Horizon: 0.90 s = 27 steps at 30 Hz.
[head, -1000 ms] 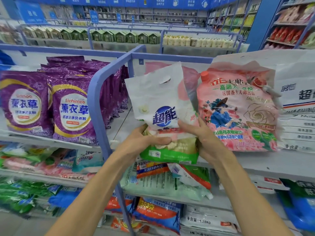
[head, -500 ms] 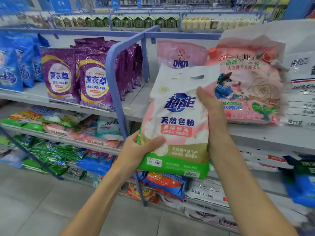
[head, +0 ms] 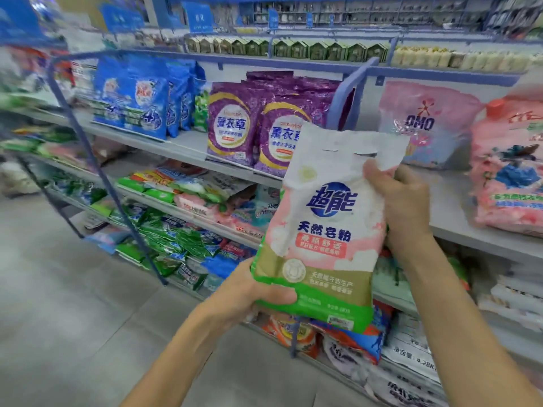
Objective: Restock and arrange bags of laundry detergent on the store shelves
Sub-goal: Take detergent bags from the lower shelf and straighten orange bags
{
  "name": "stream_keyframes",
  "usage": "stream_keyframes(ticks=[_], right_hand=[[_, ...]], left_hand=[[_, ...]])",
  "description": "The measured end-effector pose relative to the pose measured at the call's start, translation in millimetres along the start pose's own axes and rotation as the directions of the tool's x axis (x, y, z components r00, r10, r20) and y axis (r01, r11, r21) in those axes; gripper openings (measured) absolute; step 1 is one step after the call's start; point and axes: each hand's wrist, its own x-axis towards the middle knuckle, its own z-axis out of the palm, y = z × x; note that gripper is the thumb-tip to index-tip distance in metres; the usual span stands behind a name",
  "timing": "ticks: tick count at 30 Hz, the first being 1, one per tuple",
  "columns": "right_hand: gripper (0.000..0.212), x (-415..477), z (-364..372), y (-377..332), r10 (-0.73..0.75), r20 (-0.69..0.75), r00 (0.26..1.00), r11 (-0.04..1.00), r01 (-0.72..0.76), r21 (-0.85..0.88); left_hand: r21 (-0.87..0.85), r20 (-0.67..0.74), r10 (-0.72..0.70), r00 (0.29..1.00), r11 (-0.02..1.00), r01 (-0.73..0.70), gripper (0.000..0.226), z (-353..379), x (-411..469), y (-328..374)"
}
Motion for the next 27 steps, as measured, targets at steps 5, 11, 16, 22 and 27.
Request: stream_keyframes(ticks=[5, 11, 16, 22, 27], right_hand=[[0.001, -15.2, 100.4, 28.7, 0.085, 0.034, 0.996, 0.984, -0.089, 0.154], [0.008, -35.4, 196.9, 74.0, 0.258, 0.154, 0.954, 0.953, -0.278, 0.122], [0.018, -46.1, 259.3, 99.8, 0.366, 0.197, 0.910, 0.921, -0.385, 0.068], [0.038, -35.6, 317.4, 145.9, 0.488, 0.342, 0.803, 0.842, -0.536, 0.056], [0.048, -42.6, 374.9, 206.7, 0.555, 0.468, 0.688, 0.797, -0.601, -0.060]], left_hand=[[-0.006, -0.133, -0.072, 0.988, 0.997, 0.072, 0.042, -90.5, -51.5, -6.4], [-0.112, -0.246, -0.172, 0.954, 0.983, 0.148, 0.059, -170.4, -101.3, -36.7], [-0.244, -0.169, -0.190, 0.967, 0.959, 0.145, 0.065, -226.0, -113.4, -36.1], [-0.252, -0.267, -0.145, 0.953, 0.965, 0.077, 0.078, -291.9, -105.4, -42.2], [-0.294, -0.347, -0.105, 0.932, 0.956, -0.002, 0.073, -364.9, -88.5, -38.2]])
